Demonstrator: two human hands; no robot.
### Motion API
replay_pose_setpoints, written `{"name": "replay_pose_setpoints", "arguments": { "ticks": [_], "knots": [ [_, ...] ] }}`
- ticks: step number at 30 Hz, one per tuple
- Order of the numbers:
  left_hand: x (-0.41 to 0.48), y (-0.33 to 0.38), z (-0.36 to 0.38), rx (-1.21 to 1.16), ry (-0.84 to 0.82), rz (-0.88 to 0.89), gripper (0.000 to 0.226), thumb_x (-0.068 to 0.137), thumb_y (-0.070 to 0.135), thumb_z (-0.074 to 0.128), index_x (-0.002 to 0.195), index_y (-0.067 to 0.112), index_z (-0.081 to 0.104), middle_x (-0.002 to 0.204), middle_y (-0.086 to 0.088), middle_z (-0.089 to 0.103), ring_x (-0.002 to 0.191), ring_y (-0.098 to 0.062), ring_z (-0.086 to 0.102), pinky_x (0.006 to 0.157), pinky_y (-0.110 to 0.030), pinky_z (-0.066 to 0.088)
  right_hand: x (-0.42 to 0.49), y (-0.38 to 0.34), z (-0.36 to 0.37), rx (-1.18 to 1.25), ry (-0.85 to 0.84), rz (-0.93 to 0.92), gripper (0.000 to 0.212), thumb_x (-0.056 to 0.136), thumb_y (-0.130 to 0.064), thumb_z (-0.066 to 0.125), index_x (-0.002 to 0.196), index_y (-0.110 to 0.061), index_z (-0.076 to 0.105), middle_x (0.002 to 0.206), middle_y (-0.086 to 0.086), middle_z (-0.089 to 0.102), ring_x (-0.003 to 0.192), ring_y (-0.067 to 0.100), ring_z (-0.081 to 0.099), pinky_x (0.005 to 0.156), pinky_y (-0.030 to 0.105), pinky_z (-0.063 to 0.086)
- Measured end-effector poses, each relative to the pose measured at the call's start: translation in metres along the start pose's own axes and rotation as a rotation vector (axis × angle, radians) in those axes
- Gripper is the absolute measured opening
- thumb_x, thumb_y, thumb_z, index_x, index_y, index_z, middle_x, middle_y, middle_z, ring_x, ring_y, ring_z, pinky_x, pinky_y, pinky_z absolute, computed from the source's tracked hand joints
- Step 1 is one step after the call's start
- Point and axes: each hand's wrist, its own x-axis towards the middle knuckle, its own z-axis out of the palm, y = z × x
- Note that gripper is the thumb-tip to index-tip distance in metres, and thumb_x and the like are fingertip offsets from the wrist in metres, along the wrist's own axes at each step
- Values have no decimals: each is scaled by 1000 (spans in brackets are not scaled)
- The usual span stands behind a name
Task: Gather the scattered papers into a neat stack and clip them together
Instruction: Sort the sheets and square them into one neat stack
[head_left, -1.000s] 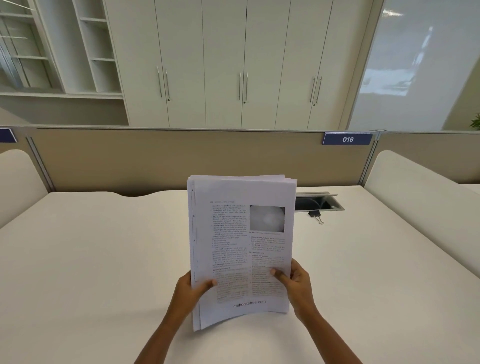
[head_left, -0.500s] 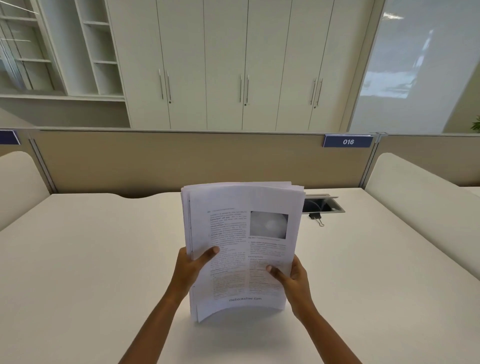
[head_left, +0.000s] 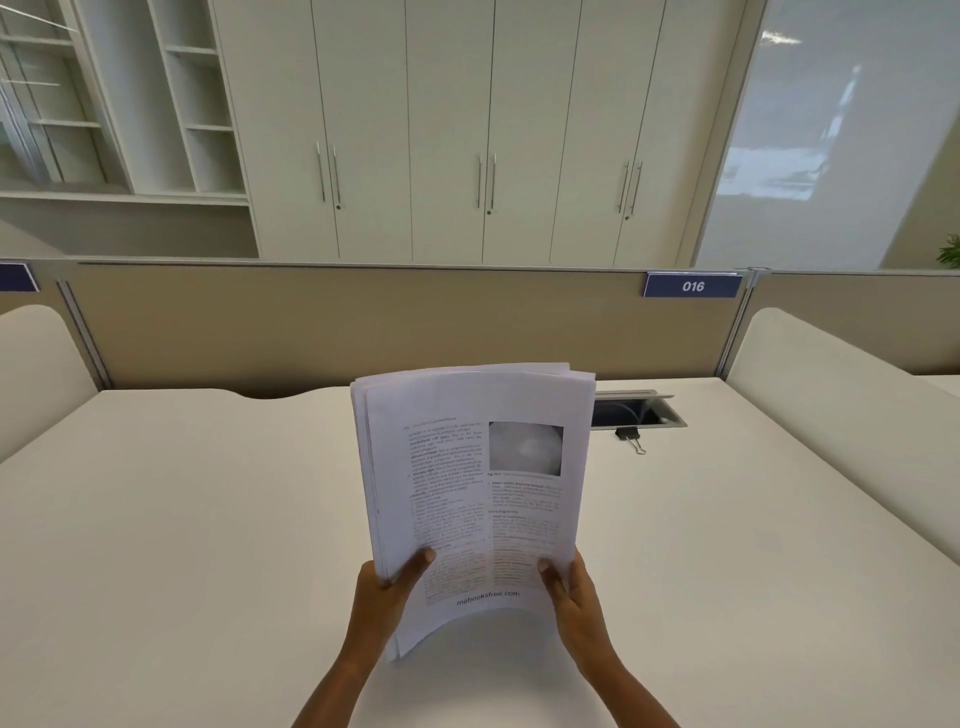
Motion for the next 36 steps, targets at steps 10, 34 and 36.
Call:
{"name": "replay_pose_setpoints", "arguments": {
  "ticks": [10,34,36],
  "knots": [
    [25,9,-7,67,-81,-215,18,81,13,66,98,5,66,79,-1,71,66,-12,70,51,-19,55,19,-2,-1,-315,52,89,8,91,-9,50,98,-11,53,100,5,64,84,17,60,67,21,49],
    [46,-11,7,776,35,-393,59,77,23,71,120,-3,40,124,-22,51,115,-37,52,93,-44,46,40,5,15,-590,-21,402,33,90,-14,51,120,-1,45,126,13,56,113,27,56,91,32,47],
    [44,-10,9,888,45,-396,59,79,29,69,121,-1,40,125,-20,46,117,-35,49,94,-42,45,40,5,15,-672,-42,383,39,89,-19,53,123,-2,43,128,13,54,116,27,54,93,32,46]
  ]
}}
